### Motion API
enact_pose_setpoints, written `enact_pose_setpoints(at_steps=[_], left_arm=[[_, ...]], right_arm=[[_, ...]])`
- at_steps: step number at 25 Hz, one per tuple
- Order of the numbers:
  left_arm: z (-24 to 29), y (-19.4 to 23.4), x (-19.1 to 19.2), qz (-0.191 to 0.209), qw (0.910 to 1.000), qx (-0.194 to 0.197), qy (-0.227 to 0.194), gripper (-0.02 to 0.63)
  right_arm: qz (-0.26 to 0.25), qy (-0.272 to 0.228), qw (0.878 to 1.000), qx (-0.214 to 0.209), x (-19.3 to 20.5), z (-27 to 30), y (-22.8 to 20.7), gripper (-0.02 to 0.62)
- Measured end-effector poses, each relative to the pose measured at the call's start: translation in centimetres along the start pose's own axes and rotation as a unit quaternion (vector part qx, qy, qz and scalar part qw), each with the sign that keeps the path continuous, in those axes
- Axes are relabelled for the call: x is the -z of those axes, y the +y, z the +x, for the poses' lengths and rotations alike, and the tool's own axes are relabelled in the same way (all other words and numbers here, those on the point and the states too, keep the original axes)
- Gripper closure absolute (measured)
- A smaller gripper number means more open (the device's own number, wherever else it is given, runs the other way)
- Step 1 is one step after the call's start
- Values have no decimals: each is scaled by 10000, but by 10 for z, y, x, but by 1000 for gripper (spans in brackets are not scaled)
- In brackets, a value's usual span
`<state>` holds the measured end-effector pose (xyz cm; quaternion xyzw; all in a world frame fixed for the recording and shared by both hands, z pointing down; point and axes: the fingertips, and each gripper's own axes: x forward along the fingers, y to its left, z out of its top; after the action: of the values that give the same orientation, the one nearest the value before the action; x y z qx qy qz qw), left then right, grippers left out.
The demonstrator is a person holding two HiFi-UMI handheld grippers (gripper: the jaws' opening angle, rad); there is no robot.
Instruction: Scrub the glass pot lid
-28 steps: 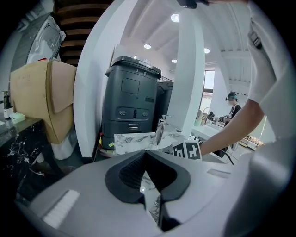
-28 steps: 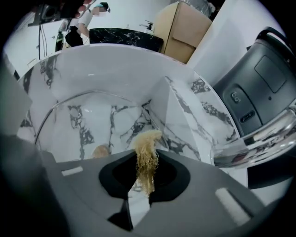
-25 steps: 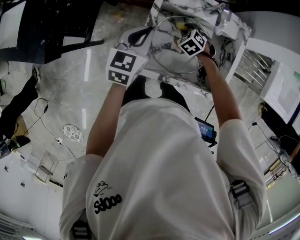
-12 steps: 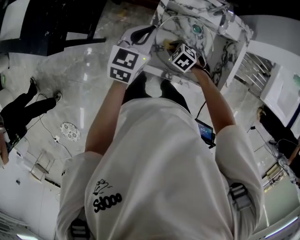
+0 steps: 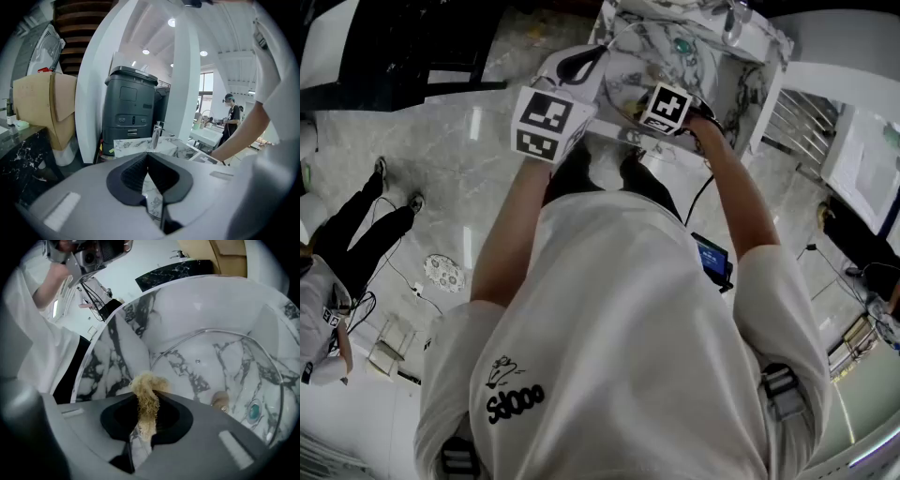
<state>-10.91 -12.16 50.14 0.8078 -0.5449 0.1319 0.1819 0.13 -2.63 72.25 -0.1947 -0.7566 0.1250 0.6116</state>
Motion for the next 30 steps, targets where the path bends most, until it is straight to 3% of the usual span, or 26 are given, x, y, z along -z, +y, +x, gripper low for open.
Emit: enact_pose_setpoints(at_steps=[3, 5, 9, 13, 20, 30], left_arm=[[-1, -5, 0, 70, 9999, 63, -34, 597], [-1, -9, 0, 88, 9999, 104, -39, 597], [0, -19, -5, 150, 9997, 178, -84, 595], [3, -30, -15, 289, 9989, 330, -178, 597], [8, -39, -45, 538, 9962, 520, -444, 597], [1, -43, -102, 1011, 9890, 630, -876, 596]], right_arm=[[54, 86, 9995, -301, 12, -3, 13, 545], [141, -16, 9996, -228, 18, -10, 12, 545], [335, -404, 9974, 501, 29, -39, -6, 545], [705, -1223, 9804, 1377, 33, -88, -21, 545], [1424, -2471, 9181, 2752, 43, -184, -22, 546], [1995, -3820, 7995, 4185, 50, -308, 14, 545]])
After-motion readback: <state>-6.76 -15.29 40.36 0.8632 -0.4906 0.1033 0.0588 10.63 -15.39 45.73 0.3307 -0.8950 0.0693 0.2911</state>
